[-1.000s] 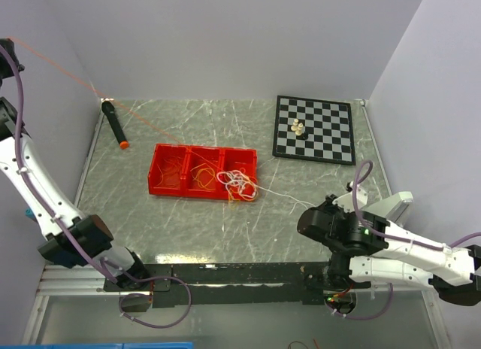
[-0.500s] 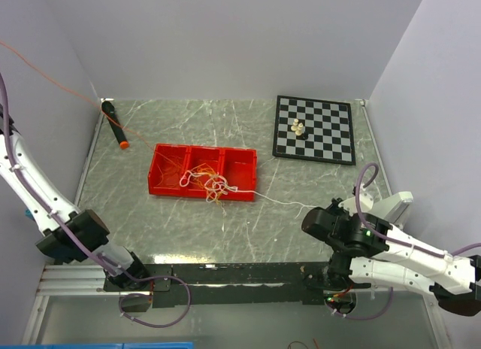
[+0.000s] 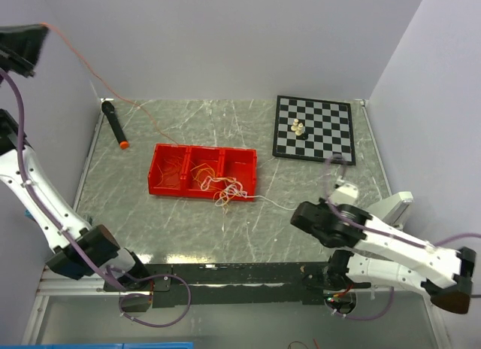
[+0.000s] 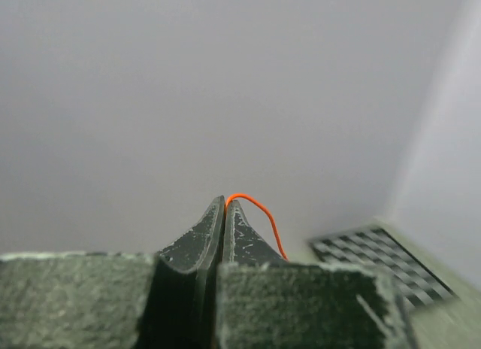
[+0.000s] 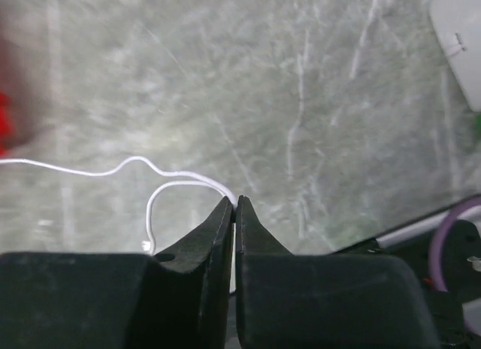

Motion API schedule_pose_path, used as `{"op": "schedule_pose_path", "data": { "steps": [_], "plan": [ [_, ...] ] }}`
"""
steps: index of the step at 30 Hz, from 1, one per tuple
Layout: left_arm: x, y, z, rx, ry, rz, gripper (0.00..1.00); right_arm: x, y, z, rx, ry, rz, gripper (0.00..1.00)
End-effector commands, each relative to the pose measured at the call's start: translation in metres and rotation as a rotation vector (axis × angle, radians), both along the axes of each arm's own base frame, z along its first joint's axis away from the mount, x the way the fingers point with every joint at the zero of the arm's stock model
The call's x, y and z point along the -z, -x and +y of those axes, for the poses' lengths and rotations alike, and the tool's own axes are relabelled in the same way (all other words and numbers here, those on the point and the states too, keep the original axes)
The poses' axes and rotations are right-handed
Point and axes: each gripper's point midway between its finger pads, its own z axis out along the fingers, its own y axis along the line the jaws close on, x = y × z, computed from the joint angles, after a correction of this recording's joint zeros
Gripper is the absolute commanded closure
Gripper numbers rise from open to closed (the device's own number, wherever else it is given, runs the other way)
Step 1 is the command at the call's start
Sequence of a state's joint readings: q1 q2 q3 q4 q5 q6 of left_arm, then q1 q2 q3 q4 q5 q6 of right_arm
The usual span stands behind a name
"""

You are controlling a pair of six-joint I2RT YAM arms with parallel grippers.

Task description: Untangle the cables

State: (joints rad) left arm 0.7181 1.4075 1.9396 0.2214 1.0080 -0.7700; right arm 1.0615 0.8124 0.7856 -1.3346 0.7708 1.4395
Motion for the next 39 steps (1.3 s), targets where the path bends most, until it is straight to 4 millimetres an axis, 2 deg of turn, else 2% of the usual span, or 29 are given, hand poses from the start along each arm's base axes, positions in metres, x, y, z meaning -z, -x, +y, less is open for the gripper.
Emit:
{"op": "schedule_pose_path", "data": {
  "steps": [1,2,4,5,6,8,10,12,17,22,27,32,36,39],
  "plan": [
    [0.009,0.08,-0.106,0.376,-0.28,0.004,0.98,0.008,0.001,0.017,-0.111,0.097,0.109,0.86],
    [0.015,0.086,-0.117,0.409,-0.293,0.011,0.98,0.01,-0.001,0.026,-0.145,0.08,0.11,0.8],
    [0.025,0.1,-0.132,0.431,-0.323,0.014,0.98,0.011,-0.009,0.047,-0.236,0.037,0.084,0.61],
    [0.028,0.105,-0.137,0.419,-0.352,-0.004,0.98,0.01,-0.012,0.06,-0.3,0.003,0.064,0.47],
    [0.031,0.105,-0.137,0.408,-0.345,0.009,0.97,0.009,-0.016,0.073,-0.373,-0.026,0.033,0.39],
    [0.038,0.105,-0.139,0.391,-0.369,0.0,0.98,-0.003,-0.024,0.106,-0.529,-0.112,-0.06,0.3],
    [0.042,0.104,-0.139,0.415,-0.345,0.024,0.98,-0.016,-0.032,0.128,-0.674,-0.116,-0.149,0.22],
    [0.042,0.097,-0.135,0.419,-0.328,0.034,0.99,-0.021,-0.038,0.143,-0.751,-0.109,-0.177,0.17],
    [0.047,0.075,-0.12,0.396,-0.278,0.074,0.99,-0.004,-0.042,0.186,-0.991,-0.061,-0.129,0.14],
    [0.054,0.049,-0.098,0.269,-0.271,0.094,0.99,0.017,-0.042,0.208,-1.134,-0.03,-0.111,0.16],
    [0.058,0.027,-0.072,0.107,-0.29,0.091,0.99,0.038,-0.039,0.216,-1.202,-0.024,-0.082,0.18],
    [0.068,0.014,-0.06,0.07,-0.291,0.11,0.99,0.055,-0.037,0.227,-1.252,-0.034,-0.055,0.21],
    [0.071,-0.002,-0.037,-0.048,-0.293,0.122,0.99,0.079,-0.037,0.229,-1.25,-0.021,0.015,0.3],
    [0.077,-0.013,-0.02,-0.121,-0.301,0.141,0.99,0.088,-0.038,0.23,-1.238,-0.018,0.031,0.34]
  ]
}}
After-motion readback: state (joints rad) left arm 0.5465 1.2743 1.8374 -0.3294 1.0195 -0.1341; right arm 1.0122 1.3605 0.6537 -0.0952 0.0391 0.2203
